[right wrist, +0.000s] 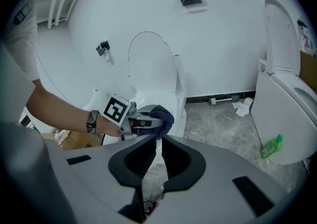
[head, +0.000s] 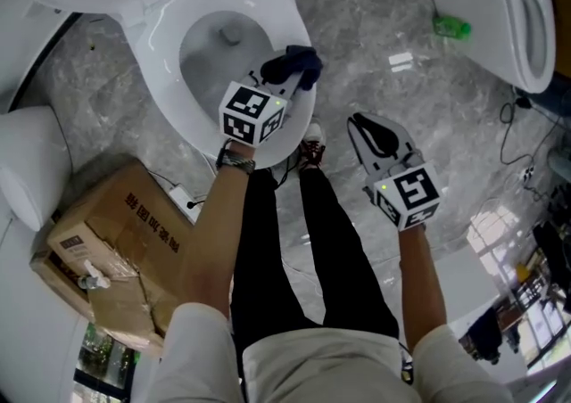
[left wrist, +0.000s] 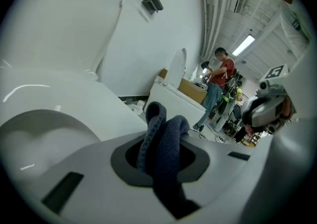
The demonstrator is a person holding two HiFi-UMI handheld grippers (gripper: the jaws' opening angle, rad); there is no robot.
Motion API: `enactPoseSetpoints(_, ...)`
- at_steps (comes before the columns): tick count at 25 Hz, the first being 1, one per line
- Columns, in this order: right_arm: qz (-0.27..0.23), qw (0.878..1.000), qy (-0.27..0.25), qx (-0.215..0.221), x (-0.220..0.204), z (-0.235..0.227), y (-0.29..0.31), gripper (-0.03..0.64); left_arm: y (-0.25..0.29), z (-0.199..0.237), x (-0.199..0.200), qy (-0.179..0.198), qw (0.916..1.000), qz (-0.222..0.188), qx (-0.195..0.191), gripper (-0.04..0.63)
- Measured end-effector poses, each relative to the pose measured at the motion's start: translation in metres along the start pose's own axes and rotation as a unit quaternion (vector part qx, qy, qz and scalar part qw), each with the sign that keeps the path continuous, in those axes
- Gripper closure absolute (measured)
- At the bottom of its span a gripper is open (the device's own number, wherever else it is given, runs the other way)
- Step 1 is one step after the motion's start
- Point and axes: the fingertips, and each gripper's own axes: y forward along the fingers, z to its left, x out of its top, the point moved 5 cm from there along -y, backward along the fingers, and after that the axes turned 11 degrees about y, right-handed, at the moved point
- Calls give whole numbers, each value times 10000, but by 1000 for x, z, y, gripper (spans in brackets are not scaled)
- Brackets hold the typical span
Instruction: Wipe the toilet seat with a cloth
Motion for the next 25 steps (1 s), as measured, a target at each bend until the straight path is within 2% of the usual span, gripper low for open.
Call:
enactPoseSetpoints(5, -25, 9997, 97, -207, -7, 5, -7, 561, -13, -29, -18, 294, 9984, 307, -364, 546)
enactPoseSetpoints(9, -9, 9995, 186, -273, -17, 10, -10, 560, -24, -44, -31, 248, 9960, 543, -658, 546)
enactPoseSetpoints(13, -201, 9956, 890, -193, -22, 19, -13, 560, -37, -57, -45, 49, 9911, 858, -1013, 545)
enactPoseSetpoints(18, -467, 9856, 1600, -274, -26, 29, -9, 561, -60, -79, -68, 308, 9751, 1575, -1533, 545)
enactPoseSetpoints(22, -494, 9834, 1707, -377, -26, 41, -3, 561, -79, -90, -82, 677, 9606, 1949, -1864, 545)
enactPoseSetpoints(25, -474, 9847, 1629, -405, -23, 53, 1, 561, -93, -95, -96, 1125, 9434, 2246, -2167, 545)
